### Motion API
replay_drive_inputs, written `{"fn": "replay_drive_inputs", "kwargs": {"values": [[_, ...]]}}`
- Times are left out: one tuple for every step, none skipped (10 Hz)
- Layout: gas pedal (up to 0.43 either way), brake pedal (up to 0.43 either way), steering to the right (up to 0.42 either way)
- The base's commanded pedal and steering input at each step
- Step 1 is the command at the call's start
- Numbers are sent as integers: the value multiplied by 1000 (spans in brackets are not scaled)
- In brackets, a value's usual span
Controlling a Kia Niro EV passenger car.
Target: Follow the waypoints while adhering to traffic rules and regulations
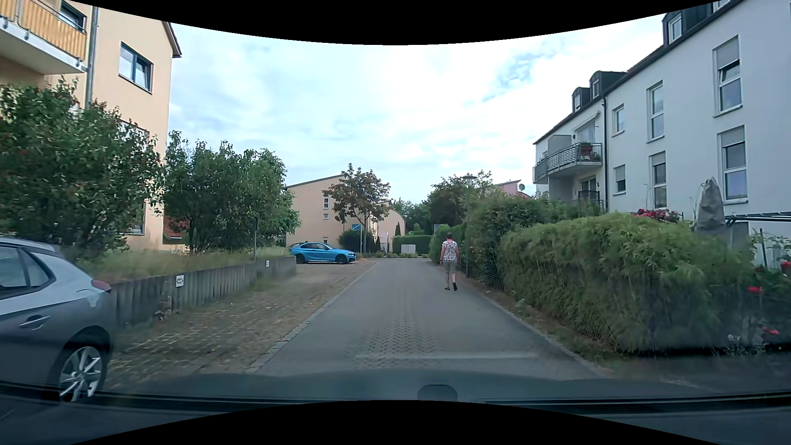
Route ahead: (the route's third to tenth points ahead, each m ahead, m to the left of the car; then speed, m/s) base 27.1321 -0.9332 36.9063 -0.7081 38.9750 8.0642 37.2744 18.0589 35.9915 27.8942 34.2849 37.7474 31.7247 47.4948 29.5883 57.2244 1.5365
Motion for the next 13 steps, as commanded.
{"fn": "replay_drive_inputs", "kwargs": {"values": [[0,49,-5],[0,49,-5],[0,49,-5],[0,49,-4],[0,49,-4],[0,49,-4],[0,49,-4],[0,43,-4],[0,30,-4],[0,18,-4],[0,12,-5],[0,6,-5],[0,0,-5]]}}
